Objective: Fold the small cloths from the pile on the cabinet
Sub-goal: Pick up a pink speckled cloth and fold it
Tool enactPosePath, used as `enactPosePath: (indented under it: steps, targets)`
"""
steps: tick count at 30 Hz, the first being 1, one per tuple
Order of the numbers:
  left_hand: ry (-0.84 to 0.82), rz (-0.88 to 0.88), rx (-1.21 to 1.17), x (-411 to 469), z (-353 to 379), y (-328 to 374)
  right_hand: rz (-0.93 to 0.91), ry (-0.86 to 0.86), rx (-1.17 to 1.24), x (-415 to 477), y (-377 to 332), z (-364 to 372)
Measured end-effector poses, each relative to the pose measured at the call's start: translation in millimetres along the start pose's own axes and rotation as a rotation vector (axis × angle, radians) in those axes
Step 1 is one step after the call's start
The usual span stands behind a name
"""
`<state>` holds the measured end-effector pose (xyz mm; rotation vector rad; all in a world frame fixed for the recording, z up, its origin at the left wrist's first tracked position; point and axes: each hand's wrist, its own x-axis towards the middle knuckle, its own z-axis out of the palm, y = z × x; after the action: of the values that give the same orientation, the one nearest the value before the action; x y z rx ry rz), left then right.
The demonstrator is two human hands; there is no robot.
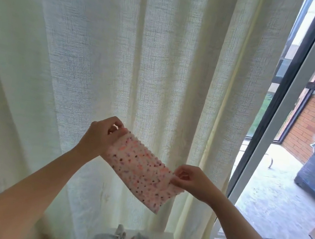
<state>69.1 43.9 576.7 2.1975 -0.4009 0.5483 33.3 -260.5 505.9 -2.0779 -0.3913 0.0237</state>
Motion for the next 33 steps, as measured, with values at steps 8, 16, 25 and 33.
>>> enactPosePath:
  steps: [8,16,25,33]
  targets:
    - [-0.17,0.031,-0.035,-5.8,-0.7,-8.0,-0.005,0.084,-0.172,-2.2,2.9,-36.4]
    - [-0.392,-0.097,0.001,2.8,10.6,-12.4,0.1,0.059,-0.304,4.1,-5.5,-52.8]
    - [-0.063,-0.467,-0.291,-12.6,50.5,-4.6,0.344,0.091,0.804,7.5,10.2,-27.1]
    - [0.161,-0.321,-0.013,-23.2,75.7,-9.2,0.164,0.742,-0.055,18.7,12.7,17.8]
